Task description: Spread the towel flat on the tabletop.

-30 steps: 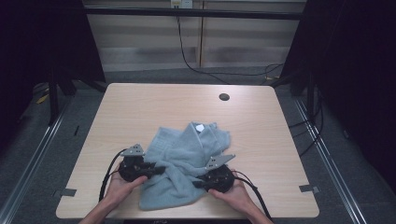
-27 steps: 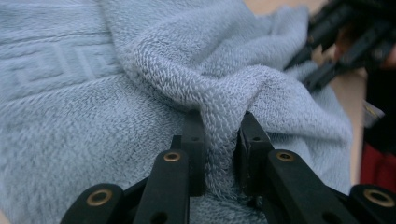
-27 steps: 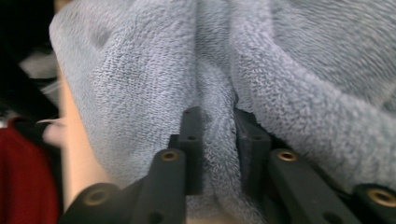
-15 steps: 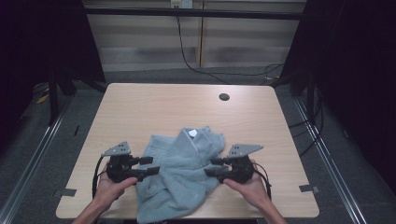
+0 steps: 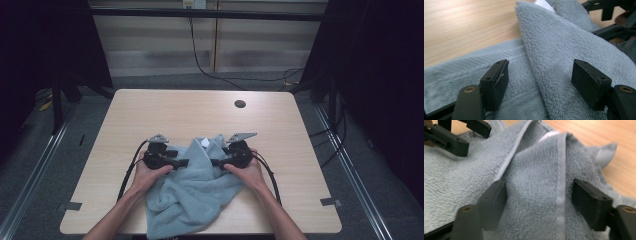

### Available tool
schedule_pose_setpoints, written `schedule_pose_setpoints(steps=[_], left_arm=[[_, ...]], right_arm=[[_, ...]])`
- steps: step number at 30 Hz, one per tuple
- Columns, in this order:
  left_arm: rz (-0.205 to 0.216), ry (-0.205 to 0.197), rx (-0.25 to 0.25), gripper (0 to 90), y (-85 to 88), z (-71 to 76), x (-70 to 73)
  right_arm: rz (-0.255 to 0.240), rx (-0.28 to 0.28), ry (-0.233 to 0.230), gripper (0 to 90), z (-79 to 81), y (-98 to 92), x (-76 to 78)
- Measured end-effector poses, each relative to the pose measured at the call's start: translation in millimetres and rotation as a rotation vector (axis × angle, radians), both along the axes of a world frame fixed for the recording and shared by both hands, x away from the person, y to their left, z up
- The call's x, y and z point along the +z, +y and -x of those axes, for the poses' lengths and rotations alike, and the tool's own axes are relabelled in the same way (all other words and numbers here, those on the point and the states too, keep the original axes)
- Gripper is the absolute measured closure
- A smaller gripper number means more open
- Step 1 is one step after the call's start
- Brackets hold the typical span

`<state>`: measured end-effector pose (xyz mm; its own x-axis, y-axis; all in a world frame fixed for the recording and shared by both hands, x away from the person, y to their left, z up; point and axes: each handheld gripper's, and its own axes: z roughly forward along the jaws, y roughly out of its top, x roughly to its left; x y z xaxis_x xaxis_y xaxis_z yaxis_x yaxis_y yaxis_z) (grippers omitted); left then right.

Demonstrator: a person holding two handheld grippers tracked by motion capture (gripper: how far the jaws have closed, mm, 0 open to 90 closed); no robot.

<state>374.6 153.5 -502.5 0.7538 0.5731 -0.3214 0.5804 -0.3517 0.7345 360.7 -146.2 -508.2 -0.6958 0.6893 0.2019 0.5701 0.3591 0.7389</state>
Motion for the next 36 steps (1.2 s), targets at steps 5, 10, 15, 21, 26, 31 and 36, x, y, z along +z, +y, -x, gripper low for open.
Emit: schedule_pose_setpoints(steps=[5,10,15,21,26,31,36], left_arm=[[-0.009,-0.006,-0.041,49.5,-5.3,4.5,-2.7],[0.000,-0.017,-0.101,81.6,-7.6,9.7,0.8],[0.119,-0.047,-0.060,84.2,13.0,6.9,22.5],[0.177,-0.119,-0.061,84.6,20.0,13.7,50.3],[0.192,-0.138,-0.049,84.7,21.2,16.7,57.0],[0.193,-0.132,0.002,85.0,36.8,11.5,55.5],[0.202,-0.151,0.051,85.1,55.6,8.7,62.3]], right_arm=[[0.027,-0.001,-0.012,31.4,4.8,2.2,-0.5],[0.029,0.052,-0.017,62.0,12.2,6.1,4.3],[-0.005,0.026,0.003,65.5,10.3,-2.3,14.1],[-0.100,0.009,-0.048,66.5,8.4,-13.5,44.5],[-0.118,-0.002,-0.077,68.0,10.5,-19.6,59.8],[-0.096,-0.051,-0.108,81.6,13.2,-34.5,64.5],[-0.104,-0.116,-0.117,82.5,12.4,-56.6,72.2]])
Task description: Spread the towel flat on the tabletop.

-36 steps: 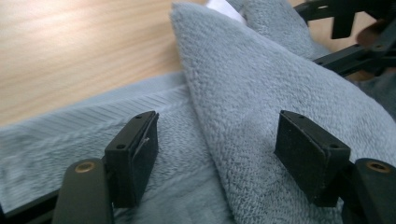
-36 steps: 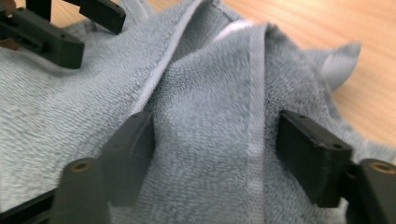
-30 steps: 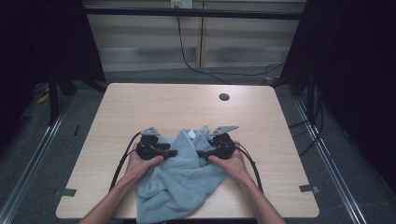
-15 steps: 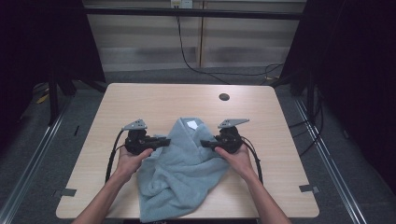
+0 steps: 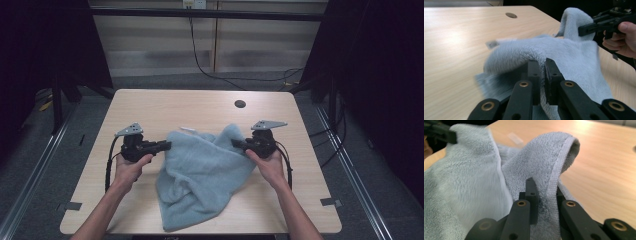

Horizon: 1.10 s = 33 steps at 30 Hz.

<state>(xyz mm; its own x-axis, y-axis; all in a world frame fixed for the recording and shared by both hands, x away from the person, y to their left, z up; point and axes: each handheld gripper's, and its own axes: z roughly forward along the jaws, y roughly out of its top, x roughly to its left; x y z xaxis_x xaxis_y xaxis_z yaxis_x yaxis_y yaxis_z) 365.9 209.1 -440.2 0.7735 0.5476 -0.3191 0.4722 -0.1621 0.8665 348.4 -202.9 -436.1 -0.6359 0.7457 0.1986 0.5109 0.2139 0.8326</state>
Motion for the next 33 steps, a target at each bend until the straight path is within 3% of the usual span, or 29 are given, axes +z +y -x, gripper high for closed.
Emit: schedule_pose_setpoints(steps=[2,4,5,6,7,8,9,10,11,12,13,14,16,17,19,22,24,25,26,28,29,33], left_arm=[[0.018,-0.016,0.022,85.1,6.4,-3.2,11.8],[0.023,-0.059,0.051,85.1,12.7,-7.6,30.2],[0.035,-0.077,0.066,85.3,15.5,-9.9,41.1],[0.044,-0.098,0.082,85.3,18.9,-12.2,53.1],[0.057,-0.118,0.093,85.5,21.6,-14.1,65.5],[0.055,-0.149,0.102,85.5,24.6,-15.7,78.3],[0.055,-0.176,0.120,85.5,27.6,-16.3,91.4],[0.068,-0.197,0.132,85.6,31.4,-16.9,103.7],[0.077,-0.220,0.153,85.6,34.9,-16.7,115.9],[0.093,-0.242,0.166,85.7,38.7,-15.6,127.0],[0.109,-0.293,0.187,85.7,46.3,-10.2,144.7],[0.109,-0.293,0.187,85.7,46.3,-10.2,144.7],[0.121,-0.324,0.188,85.6,52.9,-0.4,151.6],[0.104,-0.332,0.180,85.6,54.9,4.2,149.9],[0.065,-0.310,0.164,85.6,54.9,13.6,135.6],[0.014,-0.247,0.121,85.4,52.1,26.9,95.8],[-0.001,-0.191,0.084,85.4,49.3,36.4,66.2],[-0.035,-0.130,0.051,85.3,44.2,46.1,41.0],[-0.035,-0.130,0.051,85.2,44.2,46.1,41.0],[-0.076,-0.088,0.012,85.0,39.2,57.0,20.9],[-0.077,-0.071,0.002,84.8,37.4,62.8,12.8],[-0.116,-0.011,-0.056,83.8,29.6,79.2,-10.1]], right_arm=[[-0.008,-0.027,-0.015,82.5,-3.8,-7.8,9.7],[0.005,-0.058,-0.033,82.5,-10.5,-13.5,25.2],[0.020,-0.088,-0.064,82.5,-18.0,-18.7,47.3],[0.020,-0.088,-0.064,82.5,-18.0,-18.7,47.3],[0.016,-0.118,-0.103,82.5,-25.4,-23.4,73.0],[0.016,-0.118,-0.103,82.5,-25.4,-23.4,73.0],[0.021,-0.137,-0.127,82.5,-28.8,-25.1,86.6],[-0.002,-0.169,-0.177,82.5,-33.9,-29.4,113.8],[-0.002,-0.169,-0.177,82.5,-33.9,-29.4,113.8],[-0.008,-0.190,-0.209,82.5,-34.9,-31.4,127.2],[-0.041,-0.222,-0.273,82.5,-32.7,-35.8,149.7],[-0.041,-0.222,-0.273,82.5,-32.7,-35.8,149.7],[-0.072,-0.238,-0.326,82.4,-21.8,-41.9,163.1],[-0.072,-0.238,-0.326,82.4,-21.8,-41.9,163.1],[-0.050,-0.240,-0.315,82.3,-13.0,-45.3,152.7],[-0.012,-0.220,-0.254,81.9,4.0,-50.0,119.3],[-0.014,-0.208,-0.206,81.9,18.2,-53.2,92.4],[-0.018,-0.191,-0.152,81.8,32.5,-55.4,63.3],[-0.018,-0.191,-0.152,81.8,32.5,-55.4,63.3],[-0.006,-0.180,-0.105,81.5,47.7,-54.5,36.2],[0.001,-0.174,-0.078,81.2,55.3,-54.3,24.3],[0.007,-0.160,-0.008,78.8,84.6,-53.8,-12.2]])
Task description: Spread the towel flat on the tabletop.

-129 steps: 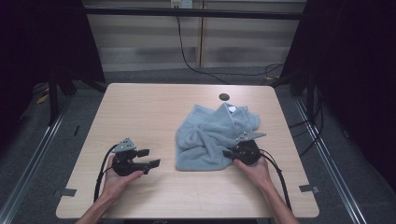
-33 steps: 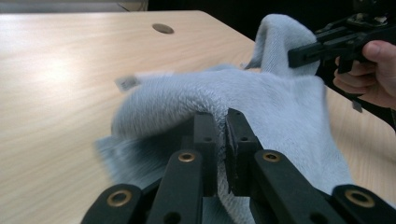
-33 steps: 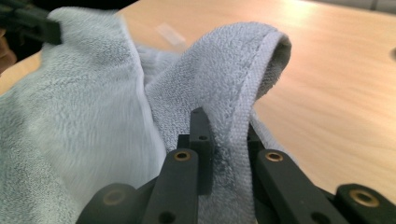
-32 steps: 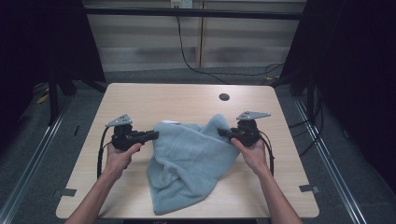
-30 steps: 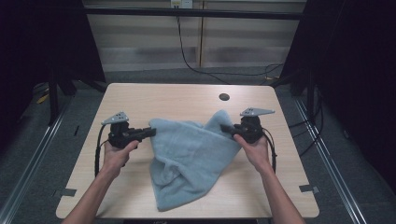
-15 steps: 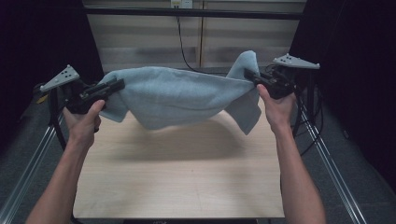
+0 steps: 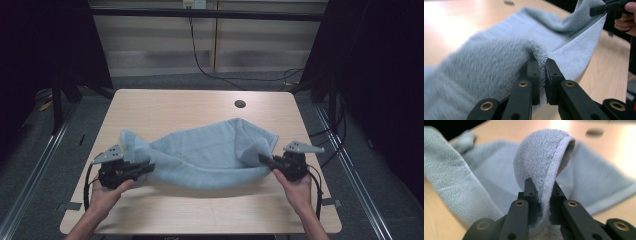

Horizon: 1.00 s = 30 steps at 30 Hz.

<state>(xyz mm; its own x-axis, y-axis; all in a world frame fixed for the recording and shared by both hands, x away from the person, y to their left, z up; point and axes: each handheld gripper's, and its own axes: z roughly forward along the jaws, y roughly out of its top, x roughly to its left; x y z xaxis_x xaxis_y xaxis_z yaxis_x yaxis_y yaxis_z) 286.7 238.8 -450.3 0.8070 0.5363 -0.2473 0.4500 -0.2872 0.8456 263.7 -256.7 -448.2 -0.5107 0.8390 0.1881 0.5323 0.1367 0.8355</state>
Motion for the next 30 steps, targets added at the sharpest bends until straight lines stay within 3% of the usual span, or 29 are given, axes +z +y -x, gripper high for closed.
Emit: schedule_pose_setpoints(steps=[2,4,7,12,14,19,21,22,23,25,27,28,30], left_arm=[[-0.025,0.015,-0.018,81.9,-2.9,5.8,-5.7],[-0.047,-0.002,-0.011,75.3,-3.7,11.9,-7.9],[-0.012,-0.009,-0.022,70.4,0.9,14.8,-3.5],[0.033,-0.047,0.033,51.7,7.1,15.8,14.1],[0.058,-0.065,0.045,47.6,10.3,12.3,21.8],[0.074,-0.068,0.055,48.7,5.1,-2.1,28.3],[0.059,-0.069,0.037,52.0,-6.7,-13.3,27.1],[0.039,-0.058,0.003,62.9,-22.3,-25.0,21.2],[0.039,-0.058,0.003,67.8,-22.3,-25.0,21.2],[-0.031,-0.014,-0.029,68.5,-41.4,-37.0,8.6],[-0.107,0.006,-0.020,67.0,-56.5,-46.0,-10.2],[-0.123,0.031,-0.022,65.6,-61.6,-49.8,-21.0],[-0.196,0.070,-0.030,58.9,-68.9,-53.0,-39.5]], right_arm=[[0.034,0.002,0.029,74.3,12.7,3.1,-12.0],[0.057,0.001,0.053,68.2,25.0,5.9,-20.4],[0.077,0.023,0.084,56.1,38.6,6.9,-27.5],[0.026,-0.017,0.038,35.8,52.9,-8.9,-11.8],[0.003,-0.027,0.018,32.3,56.8,-20.9,-2.4],[-0.028,-0.038,-0.017,32.4,53.1,-31.6,7.9],[-0.052,-0.053,-0.043,34.6,44.2,-34.6,12.8],[-0.059,-0.045,-0.060,40.5,31.1,-34.7,17.1],[-0.069,-0.041,-0.073,43.1,24.8,-33.5,19.3],[-0.075,-0.039,-0.080,45.2,17.8,-32.1,20.6],[-0.075,-0.010,-0.082,48.2,3.3,-27.4,20.8],[-0.054,-0.003,-0.077,49.0,-3.3,-23.9,19.5],[-0.030,0.008,-0.011,47.9,-19.9,-15.2,8.8]])
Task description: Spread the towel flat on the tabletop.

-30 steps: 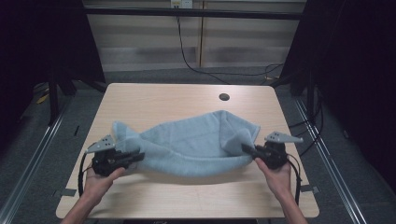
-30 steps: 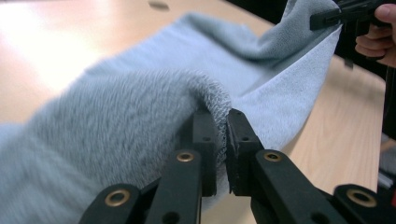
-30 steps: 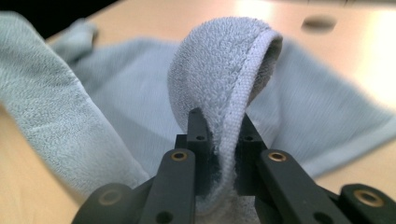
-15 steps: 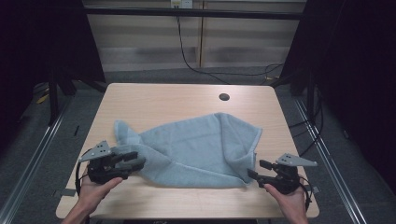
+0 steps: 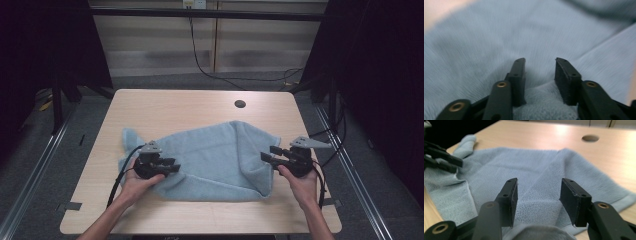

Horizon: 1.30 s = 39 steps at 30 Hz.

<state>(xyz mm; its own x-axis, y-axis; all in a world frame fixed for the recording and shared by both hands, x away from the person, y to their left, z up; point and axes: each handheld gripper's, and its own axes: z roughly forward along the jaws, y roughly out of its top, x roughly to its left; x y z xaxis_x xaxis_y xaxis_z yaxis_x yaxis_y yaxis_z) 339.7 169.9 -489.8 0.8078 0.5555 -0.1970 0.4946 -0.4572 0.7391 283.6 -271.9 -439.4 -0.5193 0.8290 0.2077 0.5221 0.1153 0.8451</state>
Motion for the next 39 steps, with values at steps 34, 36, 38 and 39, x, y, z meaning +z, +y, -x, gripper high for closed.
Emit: schedule_pose_setpoints(steps=[34,36,38,39], left_arm=[[-0.047,-0.011,0.016,81.1,56.5,39.1,-11.8],[-0.038,0.008,0.014,80.9,55.5,40.0,-11.5],[-0.049,0.018,0.004,80.8,54.2,44.3,-10.0],[-0.057,0.016,-0.007,80.7,53.8,47.6,-9.1]], right_arm=[[0.174,-0.119,0.053,77.6,-4.6,-32.3,-21.0],[0.191,-0.125,0.042,75.7,-9.6,-34.5,-20.2],[0.201,-0.123,0.062,69.2,-12.5,-33.5,-23.0],[0.193,-0.122,0.065,67.4,-11.3,-33.5,-23.6]])
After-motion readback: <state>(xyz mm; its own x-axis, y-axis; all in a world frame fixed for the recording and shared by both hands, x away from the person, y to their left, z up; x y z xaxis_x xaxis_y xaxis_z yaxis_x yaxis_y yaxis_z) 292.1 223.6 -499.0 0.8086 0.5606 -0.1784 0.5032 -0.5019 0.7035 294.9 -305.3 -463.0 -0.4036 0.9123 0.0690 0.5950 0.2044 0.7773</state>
